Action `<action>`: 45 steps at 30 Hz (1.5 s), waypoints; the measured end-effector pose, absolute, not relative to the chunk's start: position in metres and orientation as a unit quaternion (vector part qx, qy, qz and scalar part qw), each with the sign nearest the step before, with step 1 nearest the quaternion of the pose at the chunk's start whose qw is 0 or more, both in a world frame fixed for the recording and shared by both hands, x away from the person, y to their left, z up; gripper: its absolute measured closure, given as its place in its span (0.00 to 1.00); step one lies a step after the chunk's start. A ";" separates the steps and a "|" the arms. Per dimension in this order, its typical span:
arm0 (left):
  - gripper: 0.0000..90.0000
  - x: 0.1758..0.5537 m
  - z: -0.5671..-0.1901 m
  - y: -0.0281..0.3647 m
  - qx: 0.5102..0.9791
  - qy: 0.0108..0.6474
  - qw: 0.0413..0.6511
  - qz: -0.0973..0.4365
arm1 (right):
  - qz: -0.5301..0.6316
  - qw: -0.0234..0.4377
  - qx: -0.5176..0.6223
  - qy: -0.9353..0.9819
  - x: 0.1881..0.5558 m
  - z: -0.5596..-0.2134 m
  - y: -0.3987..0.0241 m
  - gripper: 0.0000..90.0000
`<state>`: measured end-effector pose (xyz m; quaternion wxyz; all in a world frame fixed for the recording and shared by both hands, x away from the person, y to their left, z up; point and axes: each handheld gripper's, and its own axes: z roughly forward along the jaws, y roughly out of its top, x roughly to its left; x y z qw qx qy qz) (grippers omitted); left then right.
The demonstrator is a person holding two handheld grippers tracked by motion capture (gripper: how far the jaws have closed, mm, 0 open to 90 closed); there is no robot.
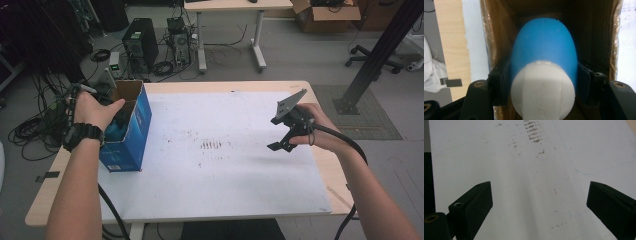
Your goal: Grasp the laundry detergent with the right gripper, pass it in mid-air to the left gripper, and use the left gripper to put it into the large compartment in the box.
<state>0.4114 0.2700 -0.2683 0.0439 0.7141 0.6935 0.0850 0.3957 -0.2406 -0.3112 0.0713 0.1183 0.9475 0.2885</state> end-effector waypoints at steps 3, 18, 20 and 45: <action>0.42 0.411 -0.268 0.270 0.714 0.693 0.044 0.086 | 0.288 0.072 0.118 0.948 0.395 -0.311 -0.240 0.08; 0.42 0.411 -0.270 0.266 0.718 0.689 0.040 0.090 | 0.285 0.071 0.116 0.949 0.394 -0.312 -0.238 0.08; 0.42 0.411 -0.270 0.266 0.718 0.689 0.041 0.091 | 0.285 0.071 0.116 0.949 0.393 -0.312 -0.238 0.07; 0.28 0.404 -0.218 0.247 0.746 0.651 0.069 0.122 | 0.284 0.073 0.114 0.949 0.392 -0.305 -0.238 0.07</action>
